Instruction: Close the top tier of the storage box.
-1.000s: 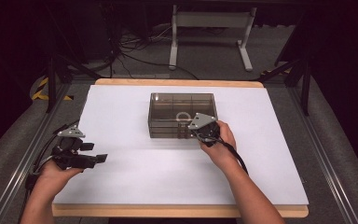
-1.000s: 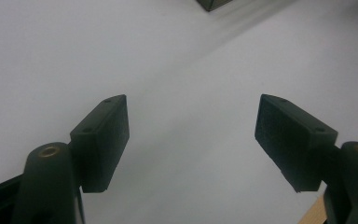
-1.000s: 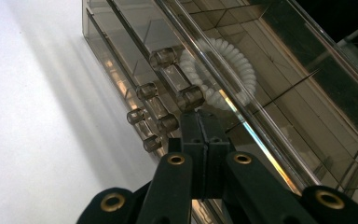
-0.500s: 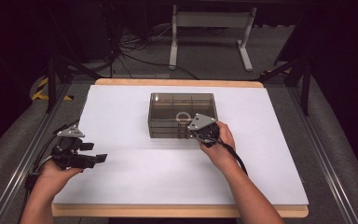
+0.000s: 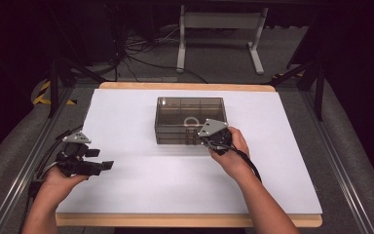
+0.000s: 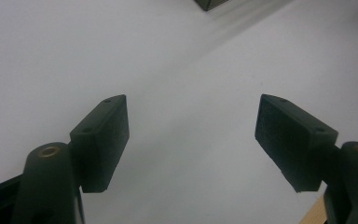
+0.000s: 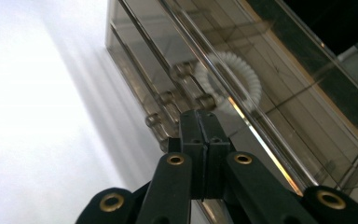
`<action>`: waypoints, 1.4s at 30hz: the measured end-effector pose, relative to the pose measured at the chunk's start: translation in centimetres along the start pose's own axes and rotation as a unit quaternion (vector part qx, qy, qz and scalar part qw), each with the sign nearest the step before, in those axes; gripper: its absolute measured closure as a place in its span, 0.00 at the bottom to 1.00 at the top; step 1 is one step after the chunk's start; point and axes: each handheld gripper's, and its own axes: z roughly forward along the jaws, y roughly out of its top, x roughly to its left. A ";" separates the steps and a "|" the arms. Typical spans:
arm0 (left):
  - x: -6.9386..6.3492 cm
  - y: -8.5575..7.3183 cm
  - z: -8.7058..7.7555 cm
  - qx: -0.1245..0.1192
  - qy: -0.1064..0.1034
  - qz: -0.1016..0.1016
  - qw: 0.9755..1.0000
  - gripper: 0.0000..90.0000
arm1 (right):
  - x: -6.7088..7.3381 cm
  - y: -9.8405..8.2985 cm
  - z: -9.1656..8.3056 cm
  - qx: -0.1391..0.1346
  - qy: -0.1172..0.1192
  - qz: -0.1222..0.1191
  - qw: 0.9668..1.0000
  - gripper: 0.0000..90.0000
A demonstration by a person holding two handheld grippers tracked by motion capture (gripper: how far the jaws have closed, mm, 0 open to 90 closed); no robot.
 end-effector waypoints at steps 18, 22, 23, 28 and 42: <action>0.3 0.5 0.3 -0.003 -0.009 0.004 1.000 0.30 | -0.6 -1.0 -3.9 -0.070 0.052 0.008 0.996 0.53; 0.1 1.0 0.7 -0.001 -0.015 0.009 1.000 0.30 | -1.1 -1.5 -5.3 -0.076 0.060 0.015 0.995 0.49; 0.1 1.1 0.8 0.000 -0.016 0.010 1.000 0.30 | -1.3 -1.7 -5.7 -0.079 0.066 0.019 0.994 0.48; 0.0 1.4 1.0 0.000 -0.018 0.015 1.000 0.30 | -1.8 -2.3 -6.6 -0.081 0.076 0.023 0.994 0.46; 0.6 1.2 1.3 0.005 -0.017 0.003 1.000 0.30 | -4.6 -4.9 -7.8 -0.050 0.107 0.096 0.988 0.46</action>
